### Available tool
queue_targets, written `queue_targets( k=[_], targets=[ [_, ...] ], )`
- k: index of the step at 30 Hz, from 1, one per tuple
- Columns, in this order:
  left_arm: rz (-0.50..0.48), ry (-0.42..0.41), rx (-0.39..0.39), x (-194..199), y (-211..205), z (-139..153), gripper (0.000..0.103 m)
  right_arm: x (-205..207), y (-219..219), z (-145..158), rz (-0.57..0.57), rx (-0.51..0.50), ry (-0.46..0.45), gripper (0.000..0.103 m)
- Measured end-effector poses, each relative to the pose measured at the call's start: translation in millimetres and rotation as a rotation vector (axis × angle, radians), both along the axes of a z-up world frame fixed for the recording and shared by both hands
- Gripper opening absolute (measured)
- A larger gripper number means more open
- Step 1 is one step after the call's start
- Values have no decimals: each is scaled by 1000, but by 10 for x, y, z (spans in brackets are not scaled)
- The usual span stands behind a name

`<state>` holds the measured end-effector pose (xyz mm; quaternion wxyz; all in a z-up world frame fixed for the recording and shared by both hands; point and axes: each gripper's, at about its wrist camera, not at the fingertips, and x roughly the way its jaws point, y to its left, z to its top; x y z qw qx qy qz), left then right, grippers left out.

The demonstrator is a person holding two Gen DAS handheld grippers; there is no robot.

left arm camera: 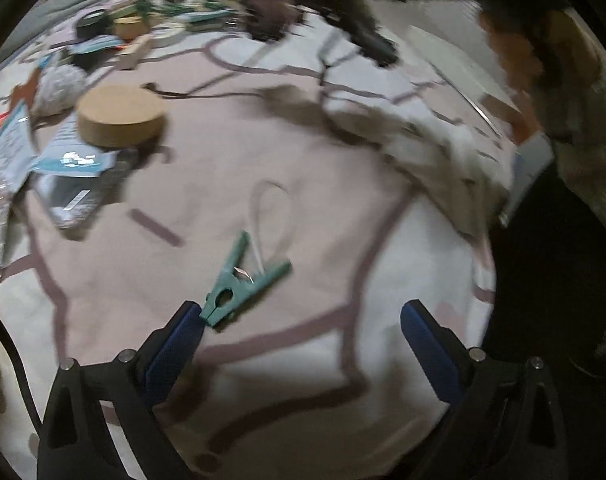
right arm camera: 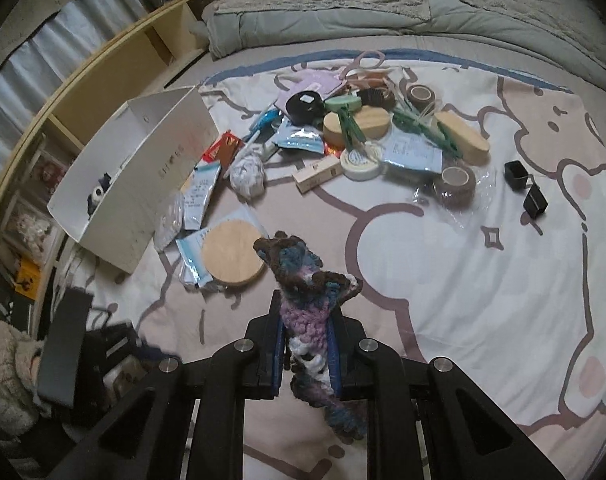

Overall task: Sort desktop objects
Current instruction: 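Grasp the crocheted strip with the right tool and lift it, then grasp the green clothespin with the left tool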

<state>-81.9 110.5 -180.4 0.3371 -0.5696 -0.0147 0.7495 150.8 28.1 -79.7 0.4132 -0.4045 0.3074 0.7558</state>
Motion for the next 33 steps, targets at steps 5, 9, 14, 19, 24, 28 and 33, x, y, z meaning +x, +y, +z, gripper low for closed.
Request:
queue_targets(
  k=[5, 9, 14, 19, 24, 28, 33],
  targets=[
    [-6, 20, -14, -10, 57, 16, 92, 20, 2, 37, -4, 5, 7, 18],
    [43, 79, -94, -90, 12, -26, 73, 49, 3, 49, -11, 9, 9, 18],
    [26, 120, -125, -166, 28, -60, 64, 84, 6, 103, -7, 23, 17, 18],
    [18, 143, -145, -205, 93, -69, 42, 111, 16, 164, 14, 37, 22, 18],
    [14, 131, -128, -216, 69, -57, 31, 112, 18, 226, 22, 49, 32, 18],
    [20, 130, -130, -231, 71, -39, 30, 108, 14, 278, 32, 64, 37, 18],
    [41, 158, -159, -268, 46, 25, 30, 112, 34, 333, 29, 77, 48, 18]
  ],
)
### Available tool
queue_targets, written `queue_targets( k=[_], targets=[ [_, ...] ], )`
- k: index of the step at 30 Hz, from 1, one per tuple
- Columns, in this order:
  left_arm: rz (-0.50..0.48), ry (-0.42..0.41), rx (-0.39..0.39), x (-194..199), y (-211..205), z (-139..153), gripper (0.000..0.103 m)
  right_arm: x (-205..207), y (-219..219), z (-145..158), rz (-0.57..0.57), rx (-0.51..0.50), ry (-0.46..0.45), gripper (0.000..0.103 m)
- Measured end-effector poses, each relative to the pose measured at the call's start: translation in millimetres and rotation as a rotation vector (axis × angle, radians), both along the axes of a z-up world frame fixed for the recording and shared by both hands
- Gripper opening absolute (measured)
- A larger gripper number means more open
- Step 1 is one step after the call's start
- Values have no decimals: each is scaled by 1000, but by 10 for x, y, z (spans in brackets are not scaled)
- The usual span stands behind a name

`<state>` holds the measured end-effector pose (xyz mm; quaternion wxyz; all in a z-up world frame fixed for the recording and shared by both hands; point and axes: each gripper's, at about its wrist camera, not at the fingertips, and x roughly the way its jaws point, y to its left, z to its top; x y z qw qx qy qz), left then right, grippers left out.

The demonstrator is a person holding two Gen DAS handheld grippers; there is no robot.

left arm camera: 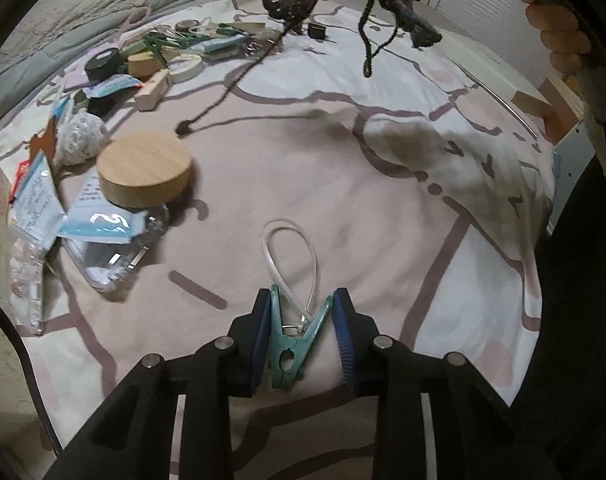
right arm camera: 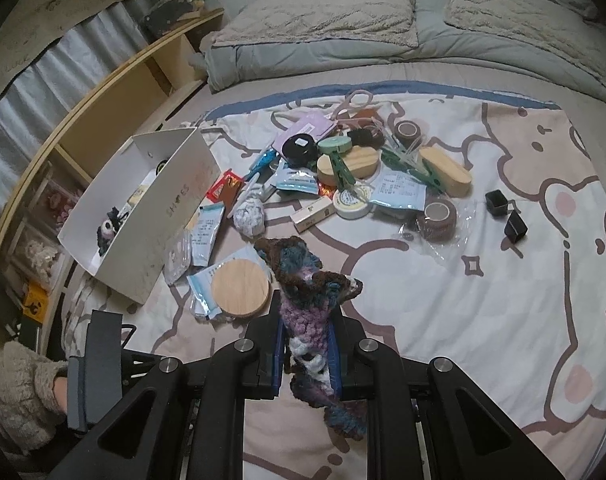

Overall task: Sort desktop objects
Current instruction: 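Grasp the green clothespin with the left tool, then carry the clothespin with the left tool while the right tool carries the strip to the box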

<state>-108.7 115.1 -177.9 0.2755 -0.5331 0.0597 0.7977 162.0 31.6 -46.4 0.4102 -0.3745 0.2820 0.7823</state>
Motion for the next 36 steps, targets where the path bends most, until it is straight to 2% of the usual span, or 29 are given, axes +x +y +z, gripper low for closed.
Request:
queue_targets(
  k=[16, 28, 36],
  targets=[
    [119, 204, -52, -241, -337, 585, 30, -66, 63, 471, -1, 138, 76, 18],
    [194, 311, -8, -382, -558, 1048, 30, -284, 34, 680, 38, 209, 95, 18],
    [260, 362, 7, -434, -733, 1277, 30, -492, -42, 854, 74, 274, 151, 18]
  ],
)
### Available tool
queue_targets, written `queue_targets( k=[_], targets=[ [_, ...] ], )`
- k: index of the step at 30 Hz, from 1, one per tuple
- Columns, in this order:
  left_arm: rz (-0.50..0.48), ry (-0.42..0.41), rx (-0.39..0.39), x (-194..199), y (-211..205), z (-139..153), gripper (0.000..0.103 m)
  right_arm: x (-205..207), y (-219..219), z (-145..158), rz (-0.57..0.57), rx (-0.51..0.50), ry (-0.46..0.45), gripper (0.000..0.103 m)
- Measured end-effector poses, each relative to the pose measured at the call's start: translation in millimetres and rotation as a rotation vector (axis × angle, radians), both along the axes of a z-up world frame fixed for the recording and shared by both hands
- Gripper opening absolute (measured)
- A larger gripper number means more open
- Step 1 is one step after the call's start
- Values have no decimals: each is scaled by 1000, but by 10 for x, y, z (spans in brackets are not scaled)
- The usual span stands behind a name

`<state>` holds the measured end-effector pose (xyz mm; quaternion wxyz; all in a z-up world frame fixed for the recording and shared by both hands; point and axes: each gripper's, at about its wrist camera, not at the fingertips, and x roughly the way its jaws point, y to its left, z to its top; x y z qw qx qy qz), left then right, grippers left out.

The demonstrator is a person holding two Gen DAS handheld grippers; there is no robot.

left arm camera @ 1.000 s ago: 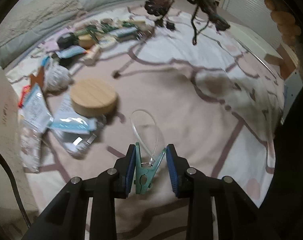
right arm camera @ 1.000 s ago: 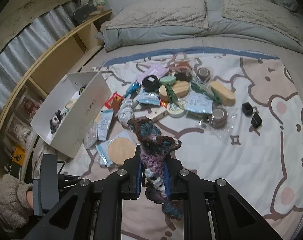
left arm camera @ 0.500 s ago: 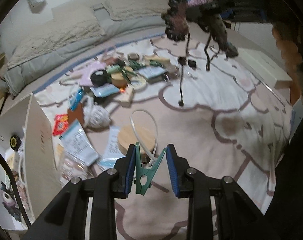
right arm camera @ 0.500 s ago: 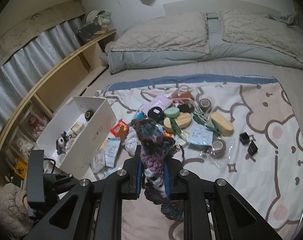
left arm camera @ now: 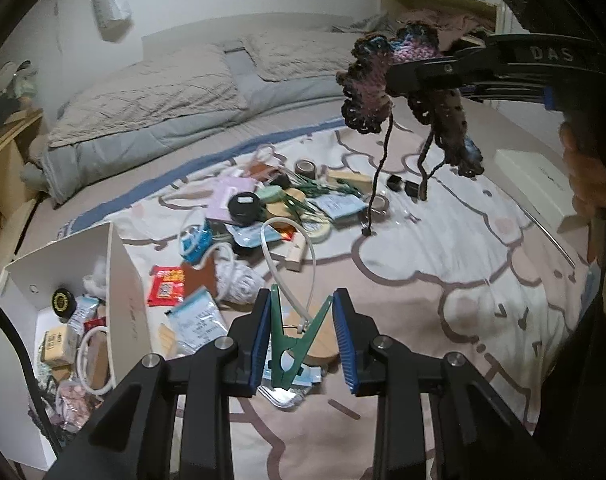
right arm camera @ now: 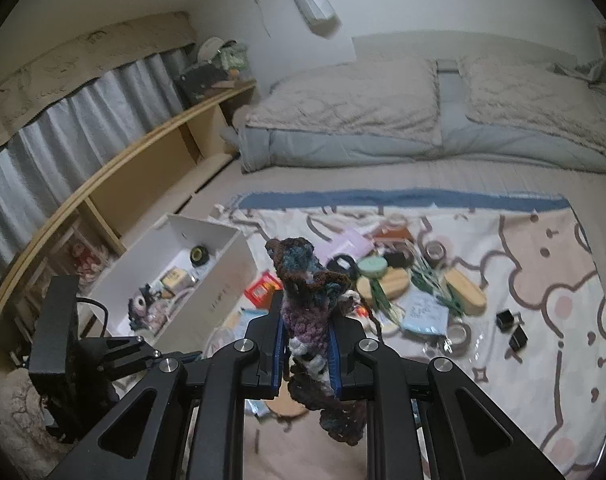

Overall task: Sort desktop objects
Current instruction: 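Carry the clothespin with the left tool while the right tool carries the strip to the box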

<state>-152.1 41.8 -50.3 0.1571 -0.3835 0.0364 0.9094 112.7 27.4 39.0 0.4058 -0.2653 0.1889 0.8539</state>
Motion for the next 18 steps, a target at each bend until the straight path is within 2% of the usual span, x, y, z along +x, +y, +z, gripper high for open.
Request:
queue_targets(
  k=[10, 18],
  targets=[
    [105, 82, 52, 11, -388, 329, 30, -340, -168, 304, 74, 117, 62, 18],
    [199, 160, 91, 68, -831, 594, 30, -629, -263, 380, 126, 174, 51, 18]
  ],
)
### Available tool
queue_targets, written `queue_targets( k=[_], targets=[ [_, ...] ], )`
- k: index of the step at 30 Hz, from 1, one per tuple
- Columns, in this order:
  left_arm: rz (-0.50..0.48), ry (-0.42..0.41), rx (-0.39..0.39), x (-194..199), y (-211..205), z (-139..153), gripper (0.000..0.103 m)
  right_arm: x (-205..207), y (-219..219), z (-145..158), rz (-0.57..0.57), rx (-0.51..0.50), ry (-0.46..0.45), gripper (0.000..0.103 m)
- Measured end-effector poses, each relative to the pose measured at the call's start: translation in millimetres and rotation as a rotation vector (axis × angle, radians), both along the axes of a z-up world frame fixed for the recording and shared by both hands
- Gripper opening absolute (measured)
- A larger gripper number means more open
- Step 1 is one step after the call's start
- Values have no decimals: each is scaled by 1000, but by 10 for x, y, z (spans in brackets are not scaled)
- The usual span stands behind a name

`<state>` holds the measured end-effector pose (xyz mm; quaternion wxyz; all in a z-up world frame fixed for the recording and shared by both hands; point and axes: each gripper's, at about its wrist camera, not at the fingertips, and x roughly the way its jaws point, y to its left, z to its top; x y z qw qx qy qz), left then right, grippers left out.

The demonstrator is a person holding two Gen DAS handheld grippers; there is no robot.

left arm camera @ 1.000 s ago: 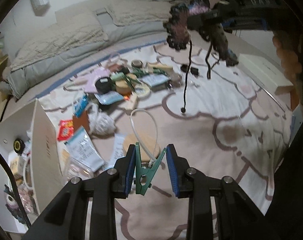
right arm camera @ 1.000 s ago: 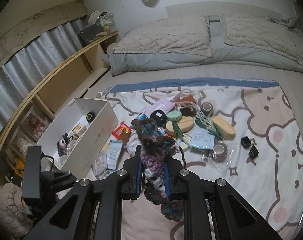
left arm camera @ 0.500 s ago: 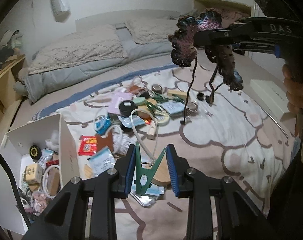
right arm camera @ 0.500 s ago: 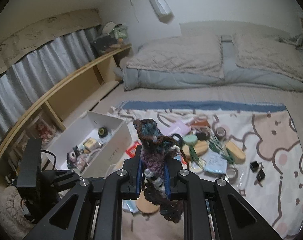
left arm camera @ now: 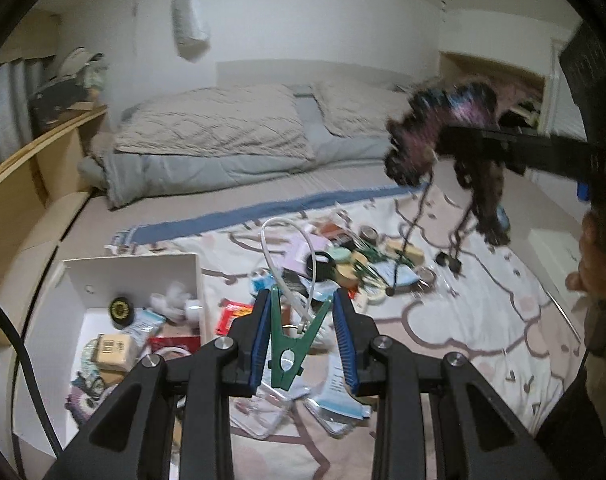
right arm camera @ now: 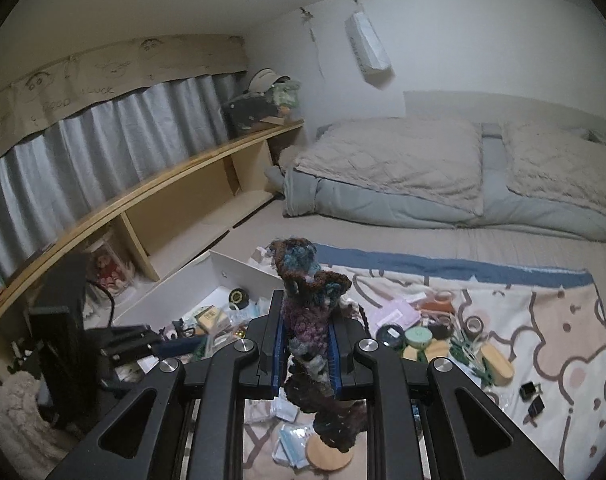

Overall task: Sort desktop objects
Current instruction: 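Carry the clothespin with the left tool while the right tool carries the strip to the box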

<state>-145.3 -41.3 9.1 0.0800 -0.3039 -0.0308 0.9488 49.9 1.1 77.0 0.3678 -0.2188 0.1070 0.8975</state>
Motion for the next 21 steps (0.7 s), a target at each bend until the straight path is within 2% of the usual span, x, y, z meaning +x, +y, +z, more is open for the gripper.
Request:
queue_targets(
  k=[11, 21],
  targets=[
    [167, 41, 25, 72, -715, 106, 30, -389, -190, 167, 87, 105, -10, 18],
    [342, 23, 22, 38, -1427, -70, 31, -784, -255, 221, 141, 110, 3, 18]
  ],
)
